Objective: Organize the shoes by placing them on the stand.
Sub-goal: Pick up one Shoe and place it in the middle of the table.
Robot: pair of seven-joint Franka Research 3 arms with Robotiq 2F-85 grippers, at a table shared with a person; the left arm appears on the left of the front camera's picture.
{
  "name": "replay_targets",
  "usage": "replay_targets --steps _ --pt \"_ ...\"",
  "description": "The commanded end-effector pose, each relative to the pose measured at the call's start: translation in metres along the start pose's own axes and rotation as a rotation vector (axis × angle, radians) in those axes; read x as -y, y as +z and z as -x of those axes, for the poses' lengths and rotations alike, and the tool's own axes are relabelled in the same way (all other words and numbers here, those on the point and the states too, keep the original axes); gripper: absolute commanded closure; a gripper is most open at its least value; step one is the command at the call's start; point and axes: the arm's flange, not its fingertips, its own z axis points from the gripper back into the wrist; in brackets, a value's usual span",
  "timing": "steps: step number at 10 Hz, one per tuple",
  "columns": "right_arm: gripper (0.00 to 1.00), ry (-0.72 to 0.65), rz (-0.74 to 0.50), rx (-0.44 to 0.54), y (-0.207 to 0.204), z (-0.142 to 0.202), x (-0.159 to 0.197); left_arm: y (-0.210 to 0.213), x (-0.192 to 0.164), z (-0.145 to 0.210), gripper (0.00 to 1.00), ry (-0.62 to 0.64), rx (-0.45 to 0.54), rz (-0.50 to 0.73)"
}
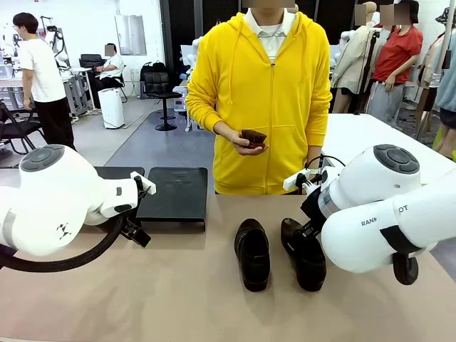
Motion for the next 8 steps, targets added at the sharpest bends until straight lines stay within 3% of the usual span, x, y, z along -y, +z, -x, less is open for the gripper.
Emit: replay_targets --steps 1,6,7,8 --pt "0.0 -0.001 0.0 0.002 0.0 0.0 0.0 0.0 0.0 0.0 0.0 0.0 0.001 0.0" --pt "0.0 0.0 0.0 0.0 0.0 0.0 0.0 0.0 0.0 0.0 0.0 0.0 0.0 0.0" --pt "0.0 -0.001 -0.08 -0.067 0.007 -0.001 -0.003 0.011 -0.002 0.001 0.0 -0.024 -0.065 0.048" --pt "0.0 -0.018 -0.144 -0.115 0.037 -0.003 0.003 0.042 0.005 -0.006 0.0 0.076 -0.111 0.141"
